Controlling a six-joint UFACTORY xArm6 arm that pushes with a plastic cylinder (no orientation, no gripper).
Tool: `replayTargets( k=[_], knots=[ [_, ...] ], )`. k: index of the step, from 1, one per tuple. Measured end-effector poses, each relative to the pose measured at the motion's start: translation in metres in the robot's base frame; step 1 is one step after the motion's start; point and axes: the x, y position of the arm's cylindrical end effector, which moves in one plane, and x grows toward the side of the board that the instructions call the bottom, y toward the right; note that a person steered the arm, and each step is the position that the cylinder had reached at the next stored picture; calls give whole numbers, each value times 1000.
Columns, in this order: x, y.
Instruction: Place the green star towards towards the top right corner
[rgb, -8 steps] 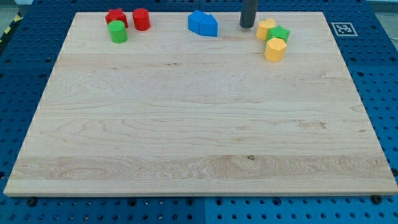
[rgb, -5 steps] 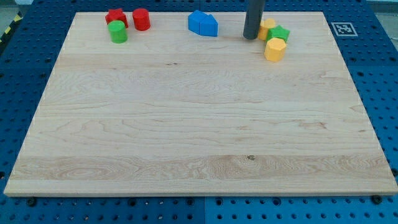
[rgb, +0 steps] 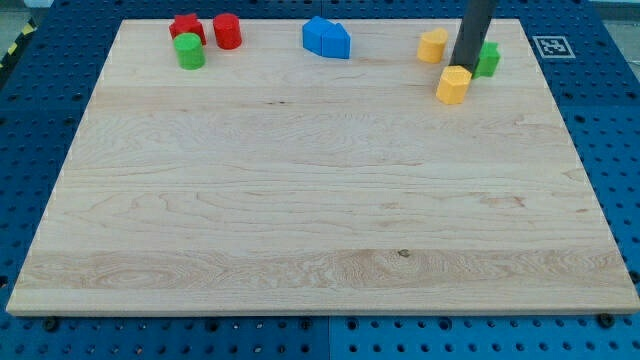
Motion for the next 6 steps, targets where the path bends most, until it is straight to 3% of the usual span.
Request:
replayTargets(
  k=[6],
  knots=[
    [0,35]
  ],
)
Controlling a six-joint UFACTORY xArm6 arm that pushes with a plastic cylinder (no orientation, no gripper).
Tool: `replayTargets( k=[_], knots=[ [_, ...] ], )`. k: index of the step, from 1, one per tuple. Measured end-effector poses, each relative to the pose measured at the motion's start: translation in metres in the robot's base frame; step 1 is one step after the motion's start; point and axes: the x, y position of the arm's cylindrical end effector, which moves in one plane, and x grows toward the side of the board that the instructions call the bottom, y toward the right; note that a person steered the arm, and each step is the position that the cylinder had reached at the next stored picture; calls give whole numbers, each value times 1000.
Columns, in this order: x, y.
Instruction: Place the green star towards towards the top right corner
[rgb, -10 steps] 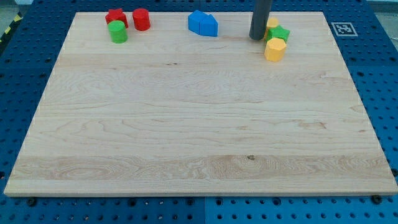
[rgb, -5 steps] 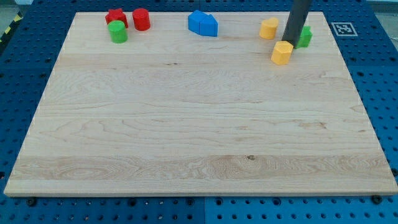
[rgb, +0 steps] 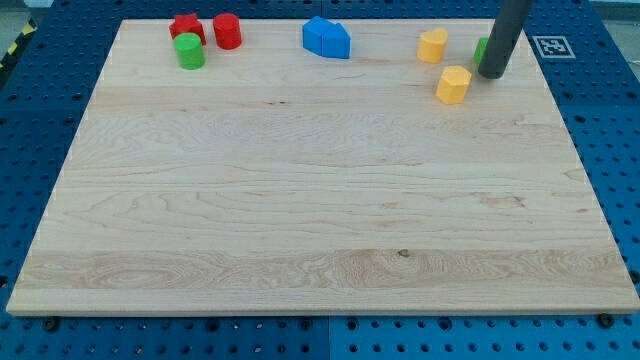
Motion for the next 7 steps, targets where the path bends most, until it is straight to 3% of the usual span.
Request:
replayTargets(
  k=[2,4,7],
  knots=[
    [-38,0],
    [-49,-2],
    [-60,-63]
  ],
)
